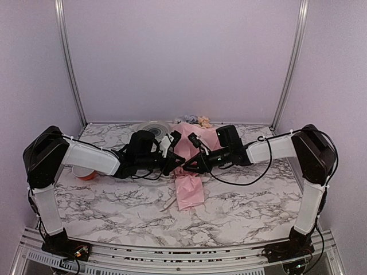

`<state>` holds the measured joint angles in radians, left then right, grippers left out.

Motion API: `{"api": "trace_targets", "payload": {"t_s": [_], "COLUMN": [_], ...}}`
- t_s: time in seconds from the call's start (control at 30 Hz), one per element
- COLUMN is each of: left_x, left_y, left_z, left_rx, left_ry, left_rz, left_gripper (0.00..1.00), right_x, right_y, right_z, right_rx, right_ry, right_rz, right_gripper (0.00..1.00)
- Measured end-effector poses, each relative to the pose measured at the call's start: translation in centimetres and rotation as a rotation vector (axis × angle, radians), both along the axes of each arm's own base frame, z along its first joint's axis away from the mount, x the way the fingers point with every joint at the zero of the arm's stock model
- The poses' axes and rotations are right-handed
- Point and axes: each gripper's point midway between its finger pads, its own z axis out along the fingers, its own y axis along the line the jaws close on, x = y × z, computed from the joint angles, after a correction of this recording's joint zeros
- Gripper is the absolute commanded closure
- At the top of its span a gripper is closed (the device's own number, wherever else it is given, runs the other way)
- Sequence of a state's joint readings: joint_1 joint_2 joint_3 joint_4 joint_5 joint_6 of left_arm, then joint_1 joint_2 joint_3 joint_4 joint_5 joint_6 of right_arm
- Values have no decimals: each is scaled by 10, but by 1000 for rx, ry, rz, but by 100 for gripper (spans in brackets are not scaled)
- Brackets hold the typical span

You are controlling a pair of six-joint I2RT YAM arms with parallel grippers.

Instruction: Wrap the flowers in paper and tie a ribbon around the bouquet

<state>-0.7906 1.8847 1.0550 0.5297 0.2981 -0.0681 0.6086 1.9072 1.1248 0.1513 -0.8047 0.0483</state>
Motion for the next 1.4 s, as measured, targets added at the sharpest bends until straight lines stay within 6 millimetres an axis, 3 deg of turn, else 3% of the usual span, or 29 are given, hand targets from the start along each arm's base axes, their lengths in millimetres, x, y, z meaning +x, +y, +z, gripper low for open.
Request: {"api": "trace_targets", "payload": {"t_s": [0.2,0.43,0.57,0.63,0.7,0.77,0.87,0.97,1.07,1.23,1.3,1.4], "left_x": [-1,-3,-2,-2,1,9,19,30,50,76,76,73], "left_y": [-1,-2,-2,-3,-1,5,16,40,80,147,157,156], "left_z": [0,1,3,4,4,4,0,-6,-13,-53,-72,-97], "left_rx": [-5,-16,-24,-28,-29,-31,-31,-9,32,162,217,284], "left_ry": [6,21,18,18,14,24,61,130,193,316,356,408], "left_rz": [-6,-9,-8,-8,8,45,104,215,386,647,684,680], "left_gripper": [100,100,100,68,50,39,36,38,39,39,39,40], "right_x": [-1,-6,-3,-2,-2,-2,0,1,2,3,3,3], "right_y": [5,18,17,17,17,17,17,17,16,16,16,16], "right_z": [-1,-9,-9,-8,-7,-8,-7,-8,-8,-8,-8,-8], "right_rx": [5,-5,-4,-1,0,0,1,-2,-5,-5,-5,-4], "right_ry": [-26,-39,-35,-38,-34,-27,-26,-26,-27,-25,-22,-15], "right_rz": [-12,-7,-24,-28,-29,-33,-44,-52,-58,-60,-62,-65], "right_gripper": [62,98,100,100,100,100,100,100,100,100,100,100]}}
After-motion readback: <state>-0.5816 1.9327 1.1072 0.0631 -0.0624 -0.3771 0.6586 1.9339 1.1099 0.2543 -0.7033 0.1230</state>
